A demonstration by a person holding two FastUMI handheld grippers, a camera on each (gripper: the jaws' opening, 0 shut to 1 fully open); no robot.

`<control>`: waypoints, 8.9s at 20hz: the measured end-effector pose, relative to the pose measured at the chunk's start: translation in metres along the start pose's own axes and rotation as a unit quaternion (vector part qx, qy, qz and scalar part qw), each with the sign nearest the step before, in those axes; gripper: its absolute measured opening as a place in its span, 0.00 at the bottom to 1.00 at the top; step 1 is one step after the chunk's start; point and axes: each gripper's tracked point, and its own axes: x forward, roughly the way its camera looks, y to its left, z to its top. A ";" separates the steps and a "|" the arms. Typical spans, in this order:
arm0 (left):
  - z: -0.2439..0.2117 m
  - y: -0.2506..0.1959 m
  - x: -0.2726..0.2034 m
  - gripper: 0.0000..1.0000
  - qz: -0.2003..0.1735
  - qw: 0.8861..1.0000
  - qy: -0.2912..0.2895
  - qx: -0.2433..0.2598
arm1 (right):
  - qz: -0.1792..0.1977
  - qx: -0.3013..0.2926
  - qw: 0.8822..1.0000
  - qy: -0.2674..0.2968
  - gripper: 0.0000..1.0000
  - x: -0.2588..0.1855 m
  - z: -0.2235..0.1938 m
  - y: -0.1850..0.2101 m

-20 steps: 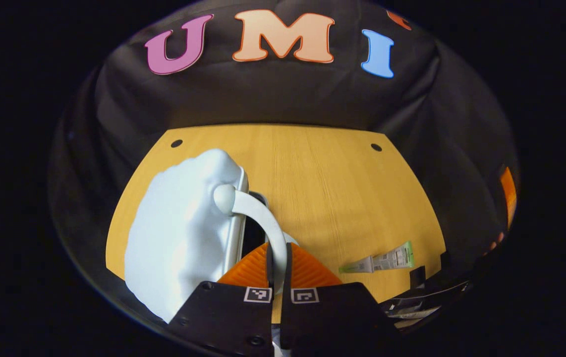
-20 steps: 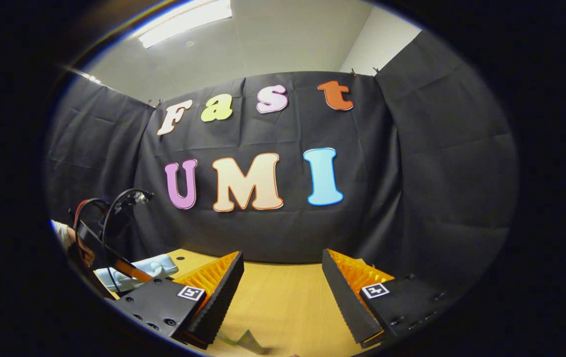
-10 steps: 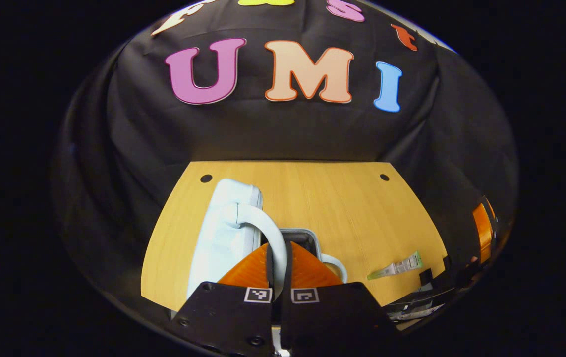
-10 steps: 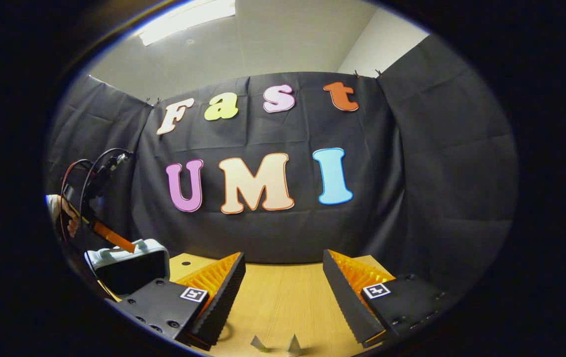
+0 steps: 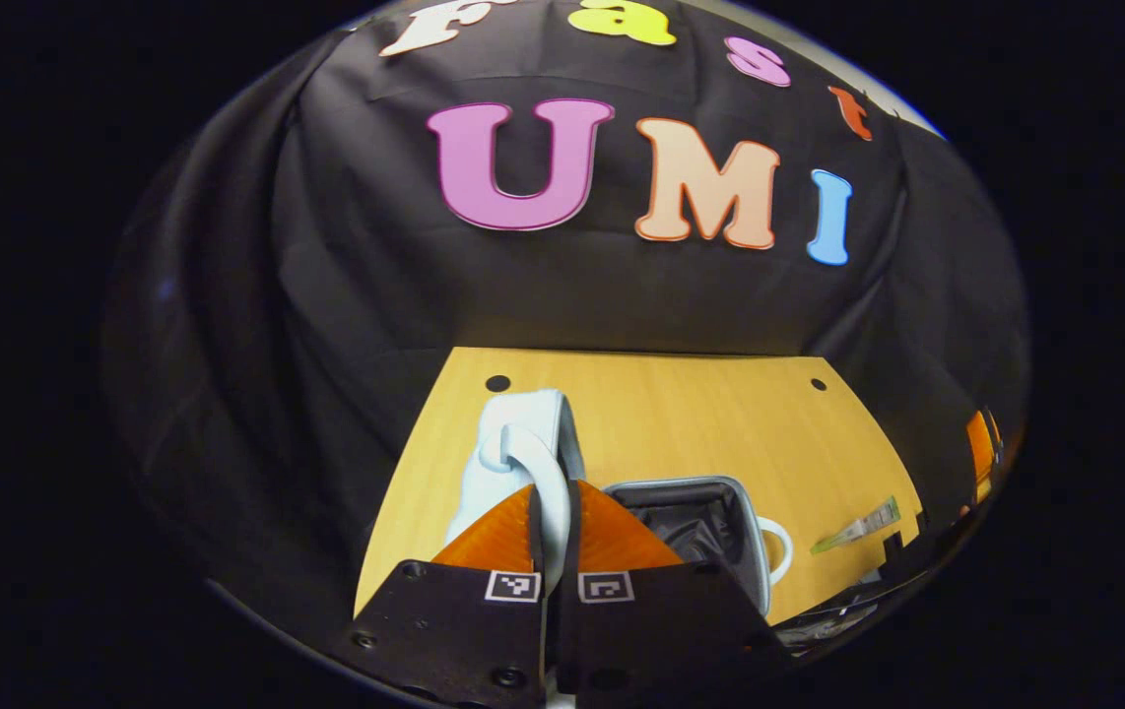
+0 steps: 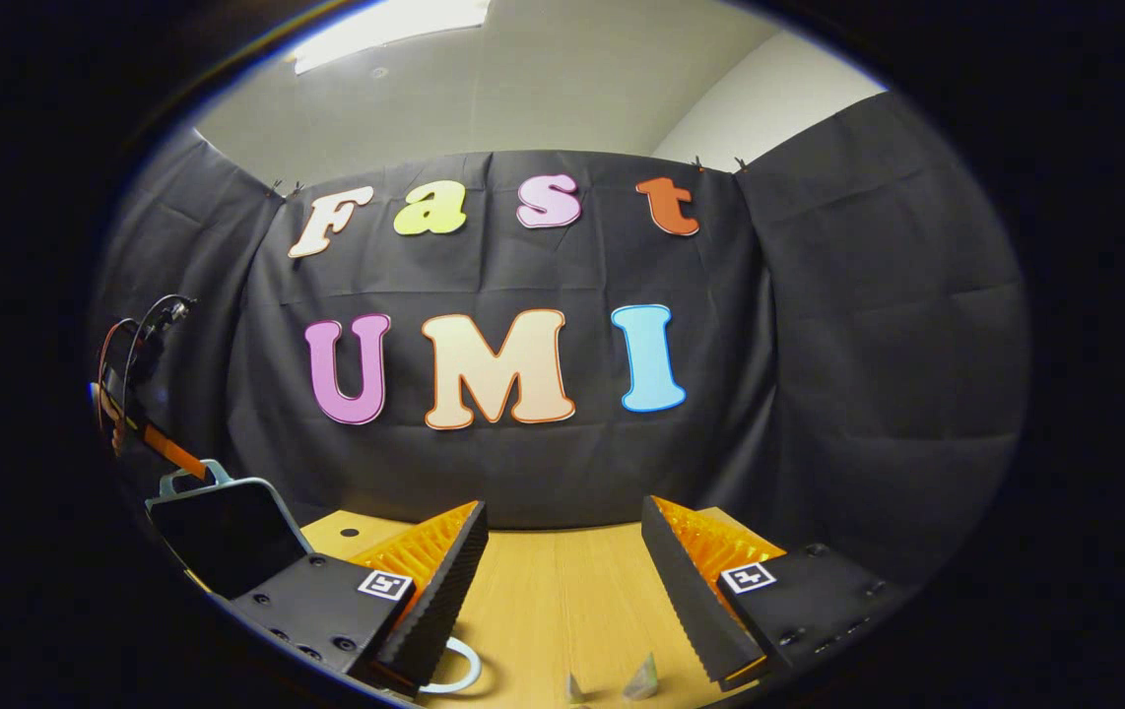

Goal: First open the suitcase, pack the skin care products into it, and then close the suitcase.

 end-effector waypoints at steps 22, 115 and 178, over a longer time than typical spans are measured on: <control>-0.115 0.183 0.086 0.00 0.112 0.989 0.048 -0.089 | -0.001 -0.062 0.998 -0.001 1.00 -0.014 0.015 0.050; -0.185 -0.389 0.022 0.14 -0.149 0.989 0.007 -0.020 | 0.194 -0.063 0.965 0.164 0.99 -0.039 -0.208 -0.105; -0.167 0.116 0.039 0.97 0.077 0.986 0.067 -0.130 | 0.201 0.065 0.924 0.318 0.98 -0.013 -0.241 0.211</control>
